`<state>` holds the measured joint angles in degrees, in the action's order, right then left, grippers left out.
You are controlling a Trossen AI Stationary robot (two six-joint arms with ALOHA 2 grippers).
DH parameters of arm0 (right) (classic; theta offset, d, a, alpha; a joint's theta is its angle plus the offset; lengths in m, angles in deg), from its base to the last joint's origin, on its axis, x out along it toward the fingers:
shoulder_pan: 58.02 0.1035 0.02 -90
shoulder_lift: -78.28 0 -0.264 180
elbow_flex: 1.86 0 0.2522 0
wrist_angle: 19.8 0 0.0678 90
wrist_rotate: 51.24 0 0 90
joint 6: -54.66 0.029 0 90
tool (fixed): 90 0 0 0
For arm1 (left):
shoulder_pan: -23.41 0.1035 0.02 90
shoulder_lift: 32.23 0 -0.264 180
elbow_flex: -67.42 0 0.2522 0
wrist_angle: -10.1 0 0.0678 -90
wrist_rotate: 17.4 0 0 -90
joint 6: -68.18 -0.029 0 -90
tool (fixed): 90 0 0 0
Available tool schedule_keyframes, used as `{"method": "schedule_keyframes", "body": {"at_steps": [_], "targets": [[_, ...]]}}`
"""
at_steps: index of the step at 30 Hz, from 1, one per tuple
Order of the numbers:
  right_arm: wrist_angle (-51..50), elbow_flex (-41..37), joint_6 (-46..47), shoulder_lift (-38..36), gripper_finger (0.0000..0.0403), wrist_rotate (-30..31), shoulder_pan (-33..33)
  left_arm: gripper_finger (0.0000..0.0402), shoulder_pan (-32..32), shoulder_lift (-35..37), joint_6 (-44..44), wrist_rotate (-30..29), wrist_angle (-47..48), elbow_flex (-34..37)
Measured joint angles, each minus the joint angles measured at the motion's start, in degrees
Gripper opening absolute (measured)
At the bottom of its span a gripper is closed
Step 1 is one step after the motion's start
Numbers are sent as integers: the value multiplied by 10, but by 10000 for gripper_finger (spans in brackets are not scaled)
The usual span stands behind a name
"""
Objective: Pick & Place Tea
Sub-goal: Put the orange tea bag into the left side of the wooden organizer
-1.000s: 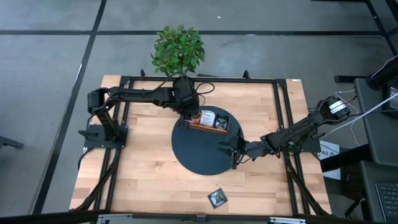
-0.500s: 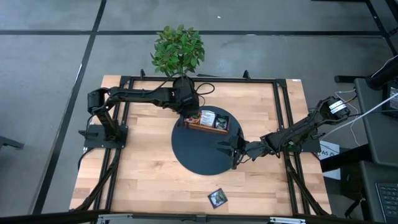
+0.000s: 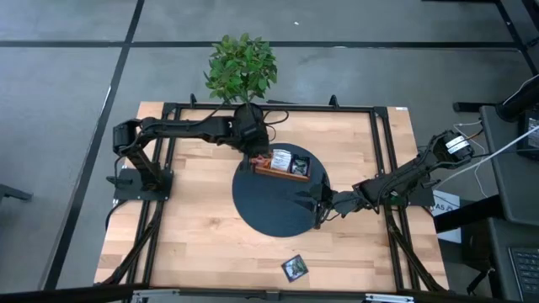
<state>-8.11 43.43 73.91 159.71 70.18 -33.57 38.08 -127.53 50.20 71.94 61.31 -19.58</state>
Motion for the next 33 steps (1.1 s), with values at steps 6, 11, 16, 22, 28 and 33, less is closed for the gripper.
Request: {"method": "schedule_keyframes", "body": {"at_steps": [6, 11, 16, 22, 28, 33], "targets": [[0, 0, 1, 0, 116, 0, 0, 2, 0, 0, 8, 4, -33, 28], [0, 0, 1, 0, 116, 0, 0, 2, -1, 5, 11, 16, -64, 54], [0, 0, 2, 0, 116, -1, 0, 2, -1, 6, 13, 15, -86, 55], [0, 0, 2, 0, 116, -1, 0, 2, -1, 19, 18, 15, -89, 55], [0, 0, 2, 0, 116, -2, 0, 2, 0, 39, 38, -1, -77, 56], [0, 0, 2, 0, 116, -16, 0, 2, 0, 68, 50, 7, -130, 108]]}}
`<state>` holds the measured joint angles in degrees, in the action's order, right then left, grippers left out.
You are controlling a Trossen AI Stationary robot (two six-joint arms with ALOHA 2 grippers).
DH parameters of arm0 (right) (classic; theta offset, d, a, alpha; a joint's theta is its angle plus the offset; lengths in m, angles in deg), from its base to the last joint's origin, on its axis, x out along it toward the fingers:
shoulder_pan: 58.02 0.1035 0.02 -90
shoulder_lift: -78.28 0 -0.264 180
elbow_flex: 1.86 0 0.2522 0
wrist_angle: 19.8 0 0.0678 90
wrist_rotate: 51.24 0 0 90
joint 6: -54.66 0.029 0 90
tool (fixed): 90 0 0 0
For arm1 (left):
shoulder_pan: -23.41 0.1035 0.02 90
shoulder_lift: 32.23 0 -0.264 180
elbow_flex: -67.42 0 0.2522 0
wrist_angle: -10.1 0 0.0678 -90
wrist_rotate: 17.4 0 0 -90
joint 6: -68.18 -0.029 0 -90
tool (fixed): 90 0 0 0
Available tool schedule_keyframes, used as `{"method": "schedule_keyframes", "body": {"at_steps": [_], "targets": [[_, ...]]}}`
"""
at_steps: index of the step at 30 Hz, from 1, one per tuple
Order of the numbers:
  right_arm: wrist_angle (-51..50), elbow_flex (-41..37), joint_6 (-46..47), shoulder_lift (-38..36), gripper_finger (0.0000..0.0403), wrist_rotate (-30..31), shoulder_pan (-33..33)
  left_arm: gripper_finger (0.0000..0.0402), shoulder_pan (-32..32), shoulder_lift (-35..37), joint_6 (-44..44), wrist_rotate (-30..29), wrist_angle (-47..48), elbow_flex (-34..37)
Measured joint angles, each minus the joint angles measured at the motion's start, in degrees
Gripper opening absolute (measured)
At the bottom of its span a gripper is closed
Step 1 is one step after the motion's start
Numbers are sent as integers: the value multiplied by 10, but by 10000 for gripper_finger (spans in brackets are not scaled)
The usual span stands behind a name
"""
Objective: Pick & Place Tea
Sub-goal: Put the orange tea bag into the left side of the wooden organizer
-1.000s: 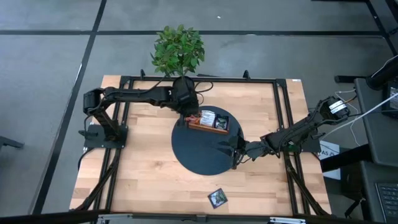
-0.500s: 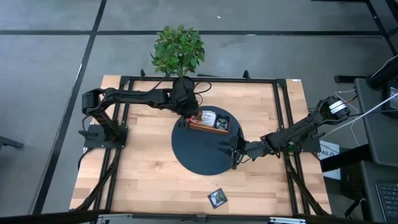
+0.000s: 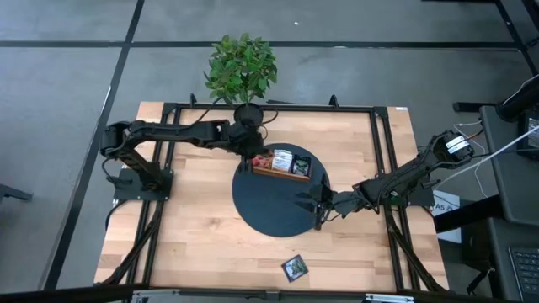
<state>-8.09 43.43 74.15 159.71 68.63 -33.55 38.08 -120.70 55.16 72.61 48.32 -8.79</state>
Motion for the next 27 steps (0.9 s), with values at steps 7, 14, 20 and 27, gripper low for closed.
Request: {"method": "schedule_keyframes", "body": {"at_steps": [7, 14, 20, 27], "targets": [[6, 0, 0, 0, 116, 0, 0, 2, 1, 32, 22, 12, -69, 56], [9, 0, 0, 0, 116, 0, 0, 2, 1, 34, 39, 11, -114, 97], [10, 0, 0, 0, 116, 0, 0, 2, 1, 33, 50, 10, -142, 115], [10, 0, 0, 0, 116, 0, 0, 2, 5, 33, 63, 14, -139, 115]]}}
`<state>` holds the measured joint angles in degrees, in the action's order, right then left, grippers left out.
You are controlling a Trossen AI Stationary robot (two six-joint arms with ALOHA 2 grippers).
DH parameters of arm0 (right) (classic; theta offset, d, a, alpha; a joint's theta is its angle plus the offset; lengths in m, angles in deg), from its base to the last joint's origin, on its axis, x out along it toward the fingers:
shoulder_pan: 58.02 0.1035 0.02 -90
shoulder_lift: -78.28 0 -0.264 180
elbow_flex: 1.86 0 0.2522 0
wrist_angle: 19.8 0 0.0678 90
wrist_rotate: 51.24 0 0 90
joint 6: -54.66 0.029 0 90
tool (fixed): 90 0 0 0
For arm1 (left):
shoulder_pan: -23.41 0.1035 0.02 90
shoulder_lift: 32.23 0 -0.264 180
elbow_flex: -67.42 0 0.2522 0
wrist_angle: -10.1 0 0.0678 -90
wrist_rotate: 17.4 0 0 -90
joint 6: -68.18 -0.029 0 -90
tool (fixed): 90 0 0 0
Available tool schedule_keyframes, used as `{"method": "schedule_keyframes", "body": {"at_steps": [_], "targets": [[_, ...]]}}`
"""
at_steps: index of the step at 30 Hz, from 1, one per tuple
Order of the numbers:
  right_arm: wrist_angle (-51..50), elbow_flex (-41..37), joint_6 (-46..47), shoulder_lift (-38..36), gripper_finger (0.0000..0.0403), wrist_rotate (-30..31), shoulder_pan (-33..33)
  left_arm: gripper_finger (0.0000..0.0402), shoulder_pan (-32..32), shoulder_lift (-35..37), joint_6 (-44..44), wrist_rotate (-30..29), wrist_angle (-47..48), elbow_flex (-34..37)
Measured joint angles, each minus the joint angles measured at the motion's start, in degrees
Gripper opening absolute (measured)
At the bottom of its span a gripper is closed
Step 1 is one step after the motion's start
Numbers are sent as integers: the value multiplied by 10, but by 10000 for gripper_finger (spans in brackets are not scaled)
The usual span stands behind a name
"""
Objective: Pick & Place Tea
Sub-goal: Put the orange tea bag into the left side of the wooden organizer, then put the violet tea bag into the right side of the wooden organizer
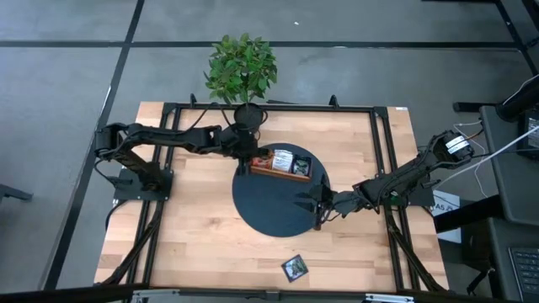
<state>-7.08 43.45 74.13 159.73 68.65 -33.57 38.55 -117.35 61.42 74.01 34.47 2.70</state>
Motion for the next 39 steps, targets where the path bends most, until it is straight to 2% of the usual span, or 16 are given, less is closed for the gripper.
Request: {"method": "schedule_keyframes", "body": {"at_steps": [8, 15, 19, 27, 33, 39], "targets": [[6, 0, 0, 0, 116, 0, 0, 14, 0, 0, 19, 0, 15, 0], [12, 0, 0, 0, 116, 0, 0, 54, 0, 0, 45, -9, 1, 0], [12, 0, 0, 0, 116, 0, 0, 77, 0, 0, 32, -10, 7, 0], [14, 0, 0, 0, 116, 0, 0, 102, -1, 44, 15, -19, 72, -29], [12, 0, 54, 0, 116, -3, 0, 96, -40, 97, 16, -18, 98, -32], [8, 0, 69, 0, 116, -65, 0, 54, -139, 107, 32, -76, 99, -32]]}}
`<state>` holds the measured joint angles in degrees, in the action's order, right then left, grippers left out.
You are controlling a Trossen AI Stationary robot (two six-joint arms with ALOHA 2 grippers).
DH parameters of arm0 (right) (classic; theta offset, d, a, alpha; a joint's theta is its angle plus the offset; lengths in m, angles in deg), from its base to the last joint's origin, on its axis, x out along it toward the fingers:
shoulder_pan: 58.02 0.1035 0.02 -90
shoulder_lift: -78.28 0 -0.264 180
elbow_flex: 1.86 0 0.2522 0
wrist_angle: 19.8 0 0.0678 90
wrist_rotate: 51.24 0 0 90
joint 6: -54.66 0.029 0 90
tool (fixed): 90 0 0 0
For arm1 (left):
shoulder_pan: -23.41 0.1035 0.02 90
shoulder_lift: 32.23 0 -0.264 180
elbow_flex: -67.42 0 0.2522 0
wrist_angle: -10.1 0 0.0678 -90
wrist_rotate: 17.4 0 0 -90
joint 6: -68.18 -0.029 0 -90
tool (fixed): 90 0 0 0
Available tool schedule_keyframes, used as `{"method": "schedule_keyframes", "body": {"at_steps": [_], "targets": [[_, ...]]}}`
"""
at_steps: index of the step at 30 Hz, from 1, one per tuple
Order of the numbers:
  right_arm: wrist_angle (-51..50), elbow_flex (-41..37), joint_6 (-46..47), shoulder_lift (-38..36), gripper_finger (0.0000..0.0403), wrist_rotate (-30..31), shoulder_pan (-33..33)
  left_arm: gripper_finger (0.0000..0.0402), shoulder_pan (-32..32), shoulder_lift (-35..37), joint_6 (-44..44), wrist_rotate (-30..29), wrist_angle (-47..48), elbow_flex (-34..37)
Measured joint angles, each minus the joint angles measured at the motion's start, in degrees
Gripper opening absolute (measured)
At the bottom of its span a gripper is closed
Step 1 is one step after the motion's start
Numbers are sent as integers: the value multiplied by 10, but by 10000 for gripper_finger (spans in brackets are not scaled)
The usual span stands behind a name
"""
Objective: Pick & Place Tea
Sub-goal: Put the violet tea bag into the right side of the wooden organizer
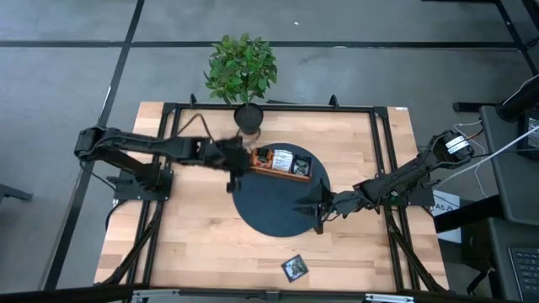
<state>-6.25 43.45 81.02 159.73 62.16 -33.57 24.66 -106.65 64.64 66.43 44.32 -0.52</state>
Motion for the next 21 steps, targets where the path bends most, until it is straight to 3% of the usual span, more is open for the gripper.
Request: {"method": "schedule_keyframes", "body": {"at_steps": [4, 10, 15, 21], "targets": [[-3, 4, 7, 0, 100, -57, 0, 15, -79, -20, 22, -9, -16, 0], [-108, 56, 22, 0, 10, -72, 21, 3, -185, -53, 68, -55, -92, 0], [-237, 122, 78, 1, 6, -72, 49, 4, -238, -95, 103, -79, -154, 0], [-279, 177, 115, 36, 5, -72, 92, 3, -272, -148, 109, -75, -221, 0]]}}
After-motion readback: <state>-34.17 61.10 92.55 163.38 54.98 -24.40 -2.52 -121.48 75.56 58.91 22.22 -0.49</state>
